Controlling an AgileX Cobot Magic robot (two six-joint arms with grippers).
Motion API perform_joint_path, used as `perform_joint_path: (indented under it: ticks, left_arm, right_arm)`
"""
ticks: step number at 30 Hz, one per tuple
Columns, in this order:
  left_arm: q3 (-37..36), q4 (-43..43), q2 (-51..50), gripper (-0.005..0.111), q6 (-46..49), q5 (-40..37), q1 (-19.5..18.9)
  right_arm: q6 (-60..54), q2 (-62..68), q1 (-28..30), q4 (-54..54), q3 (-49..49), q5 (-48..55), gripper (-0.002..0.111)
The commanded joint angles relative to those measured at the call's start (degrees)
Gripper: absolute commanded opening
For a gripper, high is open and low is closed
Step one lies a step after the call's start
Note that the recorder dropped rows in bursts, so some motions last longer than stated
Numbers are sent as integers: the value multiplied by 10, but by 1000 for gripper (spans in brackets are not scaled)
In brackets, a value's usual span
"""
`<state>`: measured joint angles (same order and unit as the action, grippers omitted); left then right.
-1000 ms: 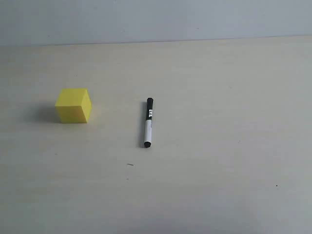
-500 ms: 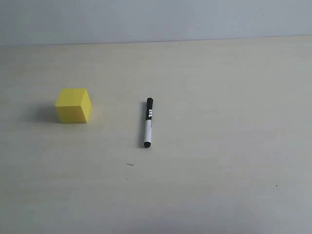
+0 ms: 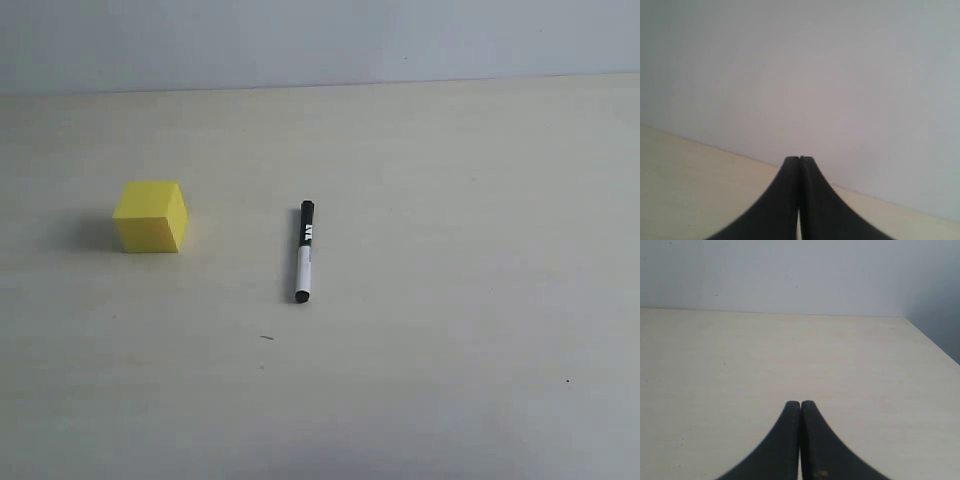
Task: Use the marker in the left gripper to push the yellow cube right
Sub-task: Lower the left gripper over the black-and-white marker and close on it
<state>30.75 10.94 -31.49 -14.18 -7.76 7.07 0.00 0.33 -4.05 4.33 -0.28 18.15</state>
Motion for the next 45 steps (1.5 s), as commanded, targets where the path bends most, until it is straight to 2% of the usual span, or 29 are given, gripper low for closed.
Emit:
perform_joint_path:
  ticks: [1,5,11,13,17,21,25,31,35,37,40,42,45]
  left_arm:
    - [8,-5,-28,0,29,-14,0]
    - [61,1,-87,0,68,-145,14]
    - [194,3,-252,0,99,-382,80]
    - [235,3,-311,0,101,-427,114]
    - [297,-8,-412,0,81,-459,216]
    - [373,-109,-519,0,-17,-479,321]
    - [482,-173,-643,0,-70,-563,375]
    - [612,-147,-780,0,-70,-596,387]
    - [670,-139,-844,1,-70,-600,387]
    - [687,-135,-870,7,-70,-600,387]
    - [698,-133,-913,35,-75,-590,387]
    - [698,-134,-931,43,-76,-578,387]
    - [698,-134,-946,42,-99,-556,382]
  right_arm:
    - [0,-3,4,0,3,-9,0]
    - [0,-3,4,0,3,-9,0]
    - [0,-3,4,0,3,-9,0]
    - [0,-3,4,0,3,-9,0]
    - [0,-3,4,0,3,-9,0]
    - [0,-3,4,0,3,-9,0]
    - [0,-3,4,0,3,-9,0]
    - [0,-3,4,0,3,-8,0]
    - [0,-3,4,0,3,-8,0]
    - [0,-3,4,0,3,-8,0]
    - [0,-3,4,0,3,-8,0]
    - [0,-3,4,0,3,-8,0]
    - [0,-3,4,0,3,-8,0]
